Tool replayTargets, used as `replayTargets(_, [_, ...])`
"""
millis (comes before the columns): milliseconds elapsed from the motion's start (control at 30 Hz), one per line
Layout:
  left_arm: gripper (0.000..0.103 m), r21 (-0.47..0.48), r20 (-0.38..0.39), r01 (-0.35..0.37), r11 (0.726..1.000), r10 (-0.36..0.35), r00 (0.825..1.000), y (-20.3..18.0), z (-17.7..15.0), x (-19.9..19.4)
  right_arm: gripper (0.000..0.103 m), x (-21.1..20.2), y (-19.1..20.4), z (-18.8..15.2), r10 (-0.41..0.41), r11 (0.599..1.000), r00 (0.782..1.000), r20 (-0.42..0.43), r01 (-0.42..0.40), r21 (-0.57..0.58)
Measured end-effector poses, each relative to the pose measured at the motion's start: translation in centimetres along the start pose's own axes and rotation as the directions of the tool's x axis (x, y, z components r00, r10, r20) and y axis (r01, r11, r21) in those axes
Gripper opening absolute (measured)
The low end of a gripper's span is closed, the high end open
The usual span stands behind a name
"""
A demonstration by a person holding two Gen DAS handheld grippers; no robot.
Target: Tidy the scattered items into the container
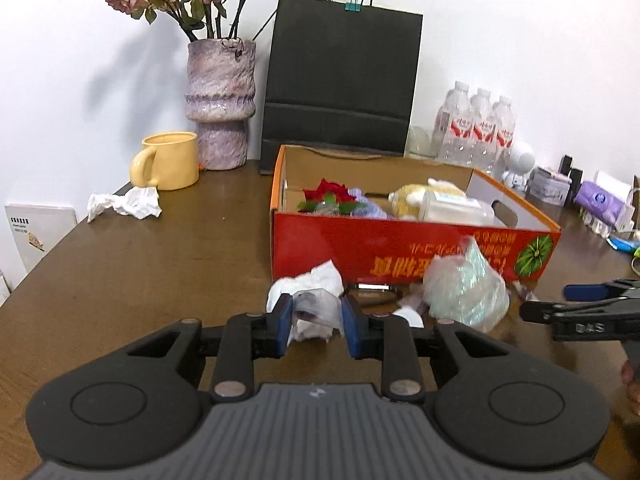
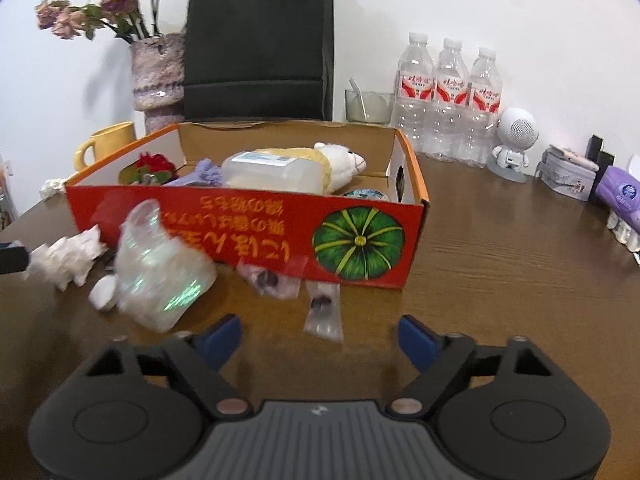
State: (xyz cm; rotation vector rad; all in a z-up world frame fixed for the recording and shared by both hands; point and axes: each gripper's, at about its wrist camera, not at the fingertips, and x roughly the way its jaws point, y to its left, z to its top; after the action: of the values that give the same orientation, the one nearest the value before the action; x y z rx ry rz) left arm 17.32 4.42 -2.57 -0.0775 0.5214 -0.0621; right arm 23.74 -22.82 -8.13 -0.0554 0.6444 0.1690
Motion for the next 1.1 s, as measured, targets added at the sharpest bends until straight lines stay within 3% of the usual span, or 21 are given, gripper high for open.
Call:
replayTargets(100, [0.027,-0.013,-0.002,0.005,1.000,-0.005,1.000,0.3,0.2,0.5,0.055,1.4,-0.4,0.7,-0.004,1.000,1.000,-0.021,0.005,0.016])
replayTargets(233, [0.027,-0.022,-0.008,0.010,1.000,-0.010,1.000,0.5,0.1,1.0,0.015,1.6,-0.6,0.8,0.014,1.000,1.000,-0.021,-0.013,0.024])
replayTargets(400, [0.027,-0.026,-0.007,0.016,1.000,-0.016,1.000,0.5,0.1,1.1,0.009,0.6,-0.8,0.6,0.018,0.999,1.000,0.013,-0.019,0.037])
replayTargets(667, [0.027,-0.021,0.042,0.028,0.999,-0.027,0.999,0.5,1.6,0.1,0.008,-2.9,-0.2,1.8,0.061,0.997,0.992,0.114,-0.066,0.034])
replayTargets(900, [0.027,0.071,0.143,0.048,0.996,-0.058,0.988,-0.8,5.5,0.1,0.008,-4.5,0.1,5.4,0.086,0.995,0.969,0.232,-0.093,0.019])
replayTargets(1100, [0.027,0.053,0.179,0.080,0.995,-0.088,0.980,-1.7,8.2,3.3,0.008,-2.3,-0.1,8.5,0.074,0.996,0.961,0.266,-0.085,0.032])
